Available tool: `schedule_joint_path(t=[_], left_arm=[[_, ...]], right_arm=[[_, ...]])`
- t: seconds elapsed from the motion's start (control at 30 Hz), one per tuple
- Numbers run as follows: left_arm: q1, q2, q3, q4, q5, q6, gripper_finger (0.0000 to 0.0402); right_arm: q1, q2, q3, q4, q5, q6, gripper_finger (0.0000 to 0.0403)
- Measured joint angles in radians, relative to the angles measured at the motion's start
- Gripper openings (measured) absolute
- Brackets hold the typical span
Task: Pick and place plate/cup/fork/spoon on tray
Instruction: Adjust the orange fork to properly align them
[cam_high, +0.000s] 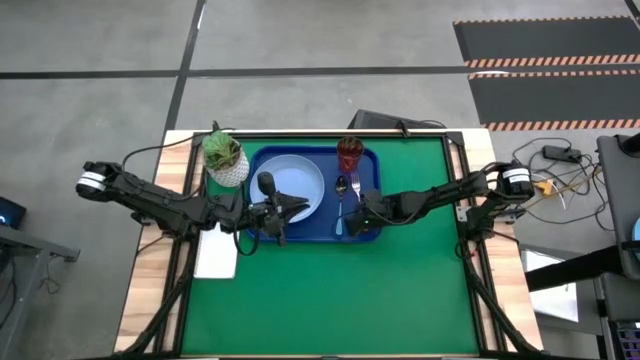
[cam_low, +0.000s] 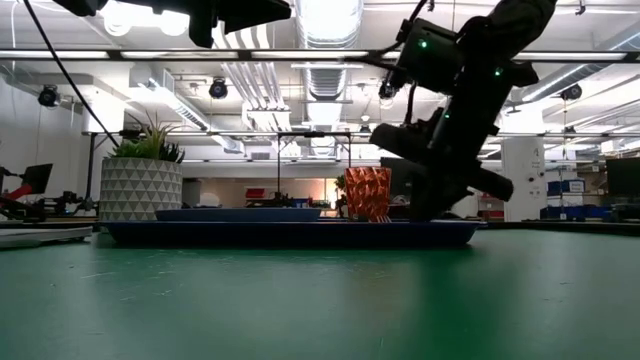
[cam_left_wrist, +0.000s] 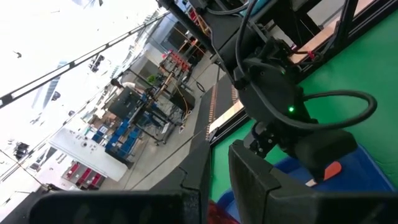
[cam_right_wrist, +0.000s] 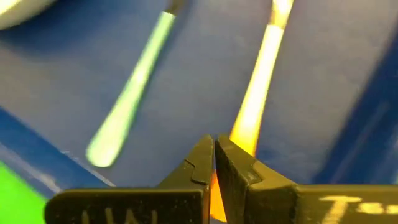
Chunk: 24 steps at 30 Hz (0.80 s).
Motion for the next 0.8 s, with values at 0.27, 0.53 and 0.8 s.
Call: schedule_joint_path(t=[0.27,0.53,0.8], left_arm=[[0.000,0.000,-0.002,-0.001,0.000,-0.001,0.0040],[0.000,0.000,-0.002,-0.001,0.000,-0.001,0.0040],[0.000,0.000,-0.002,0.000,0.000,0.000,0.0040]], right_arm=[[0.004,-0.005,0.000,0.002,0.087,-0.042,0.0009],[-0.016,0.034,0.000,-0.070,0.141,-0.032,0.0009],[-0.013,0.059,0.002,-0.037,0.098,-0.032,0.0009]])
